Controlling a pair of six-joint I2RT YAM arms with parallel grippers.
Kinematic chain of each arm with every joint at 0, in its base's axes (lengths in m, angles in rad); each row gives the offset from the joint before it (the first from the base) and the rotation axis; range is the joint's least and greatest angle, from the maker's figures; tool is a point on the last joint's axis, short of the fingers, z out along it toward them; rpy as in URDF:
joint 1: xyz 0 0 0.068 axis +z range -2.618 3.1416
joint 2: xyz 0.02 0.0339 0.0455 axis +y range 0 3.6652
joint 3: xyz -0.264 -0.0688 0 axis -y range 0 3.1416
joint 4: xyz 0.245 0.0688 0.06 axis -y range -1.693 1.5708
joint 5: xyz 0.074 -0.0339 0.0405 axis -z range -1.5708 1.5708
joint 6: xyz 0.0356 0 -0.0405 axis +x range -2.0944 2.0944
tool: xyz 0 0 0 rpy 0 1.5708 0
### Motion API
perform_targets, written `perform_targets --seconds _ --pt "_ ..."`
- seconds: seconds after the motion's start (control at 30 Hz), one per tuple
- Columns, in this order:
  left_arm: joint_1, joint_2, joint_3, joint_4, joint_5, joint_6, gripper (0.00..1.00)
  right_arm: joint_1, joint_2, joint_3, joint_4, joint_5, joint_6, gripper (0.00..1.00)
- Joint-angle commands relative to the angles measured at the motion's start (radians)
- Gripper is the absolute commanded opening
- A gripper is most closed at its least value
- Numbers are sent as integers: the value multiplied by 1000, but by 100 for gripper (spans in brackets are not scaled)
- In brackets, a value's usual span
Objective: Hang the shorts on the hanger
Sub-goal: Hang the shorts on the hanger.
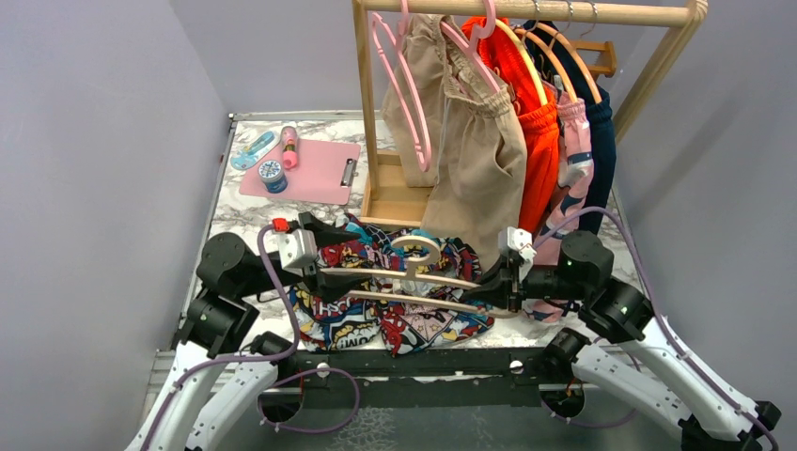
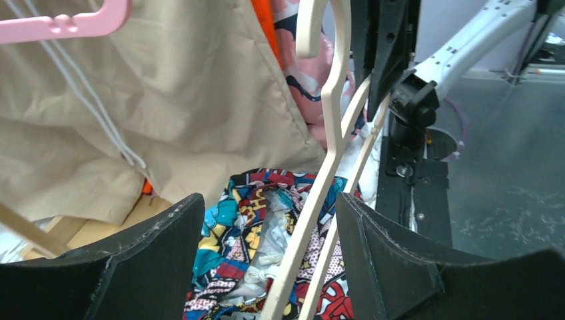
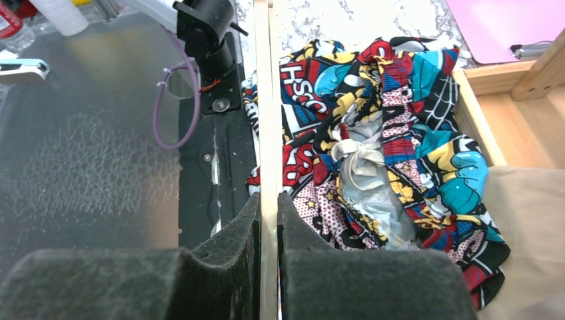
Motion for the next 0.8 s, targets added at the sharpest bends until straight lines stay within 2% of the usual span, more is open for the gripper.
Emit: perform_targets --seconds 0.0,0.27,0.53,0.77 --pt "-5 37 -3 88 158 22 74 -1 19 24 55 -76 -1 1" --pt "-59 65 -14 -7 144 82 72 -1 44 17 108 -74 1 1" --pt "-122 130 33 -156 44 206 70 -1 68 -3 176 -85 4 1" --pt "-148 156 61 -228 -24 279 69 -1 45 -8 165 -65 -8 1"
